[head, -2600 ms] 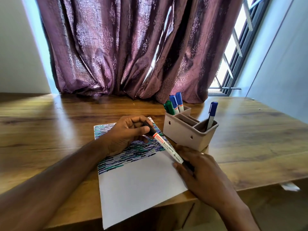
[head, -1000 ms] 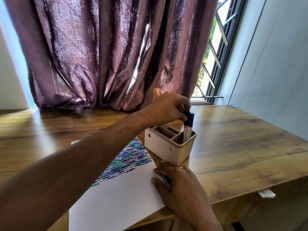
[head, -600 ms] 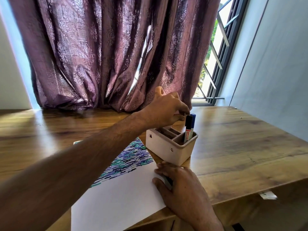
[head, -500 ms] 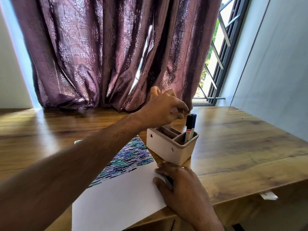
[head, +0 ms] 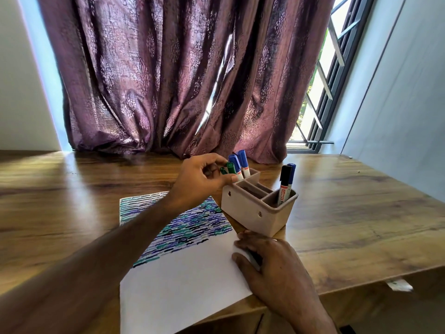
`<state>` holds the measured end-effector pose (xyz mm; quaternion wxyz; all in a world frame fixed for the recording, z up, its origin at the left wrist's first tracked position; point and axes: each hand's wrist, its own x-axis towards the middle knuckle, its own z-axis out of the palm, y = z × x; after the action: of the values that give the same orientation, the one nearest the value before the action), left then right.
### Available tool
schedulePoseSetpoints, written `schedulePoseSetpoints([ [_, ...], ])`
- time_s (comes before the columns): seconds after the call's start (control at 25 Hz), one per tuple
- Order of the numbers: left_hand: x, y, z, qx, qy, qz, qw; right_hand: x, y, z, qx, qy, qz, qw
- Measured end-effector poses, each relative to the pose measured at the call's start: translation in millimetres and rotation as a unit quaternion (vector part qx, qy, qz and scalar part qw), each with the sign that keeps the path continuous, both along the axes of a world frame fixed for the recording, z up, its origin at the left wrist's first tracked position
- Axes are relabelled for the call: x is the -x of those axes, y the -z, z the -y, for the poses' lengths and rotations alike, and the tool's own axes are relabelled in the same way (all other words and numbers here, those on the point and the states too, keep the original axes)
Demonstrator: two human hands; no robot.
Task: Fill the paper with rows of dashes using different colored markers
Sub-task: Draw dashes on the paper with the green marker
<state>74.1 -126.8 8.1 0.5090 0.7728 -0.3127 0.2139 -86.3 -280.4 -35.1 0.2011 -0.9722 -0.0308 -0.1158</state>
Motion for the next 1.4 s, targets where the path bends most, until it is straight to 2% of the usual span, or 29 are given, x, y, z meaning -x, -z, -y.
schedulePoseSetpoints([
  [0.2,-3.2,-14.3,7.2,0.022,0.002,0.024,0.999,0.7,-0.4,0.3,-0.008,-0.002,0.018,1.0],
  [0.32,6.3,-34.9,4.0,0.109,0.053,-0.015,0.992,-0.6,2.8,1.6,-0.016,-0.006,0.028,0.999],
  [0.48,6.6,-51.0,-30.8,0.276,0.136,-0.076,0.948,-1.6,7.0,4.9,-0.05,-0.024,0.04,0.998],
  [0.56,2.7,-38.3,-53.0,0.298,0.202,-0.151,0.921,0.9,6.0,6.9,-0.102,-0.036,0.051,0.993],
  [0.72,9.9,10.4,-78.7,0.176,0.311,-0.295,0.886,3.1,-0.1,10.4,-0.191,-0.068,0.043,0.978],
  [0.8,16.2,22.5,-80.7,0.118,0.362,-0.334,0.862,0.1,-2.4,11.4,-0.156,-0.074,0.045,0.984],
  [0.92,22.5,23.1,-77.8,0.093,0.398,-0.343,0.846,-5.1,-13.5,5.6,-0.124,-0.074,0.084,0.986],
  [1.0,26.4,21.7,-74.5,0.069,0.394,-0.331,0.855,-9.3,-21.9,-0.7,-0.207,-0.089,0.106,0.969],
  [1.08,28.6,23.4,-72.1,0.031,0.367,-0.299,0.88,-17.0,-24.0,-8.2,-0.341,-0.101,0.091,0.93],
  [1.16,32.9,25.1,-69.2,-0.006,0.331,-0.261,0.907,-24.6,-17.8,-17.0,-0.429,-0.087,0.086,0.895],
  [1.28,40.7,26.2,-61.6,-0.057,0.272,-0.194,0.941,-27.7,-6.7,-21.7,-0.463,-0.065,0.096,0.879],
  [1.4,43.9,26.3,-53.4,-0.082,0.257,-0.133,0.954,-25.4,-3.0,-18.0,-0.491,-0.105,0.097,0.859],
])
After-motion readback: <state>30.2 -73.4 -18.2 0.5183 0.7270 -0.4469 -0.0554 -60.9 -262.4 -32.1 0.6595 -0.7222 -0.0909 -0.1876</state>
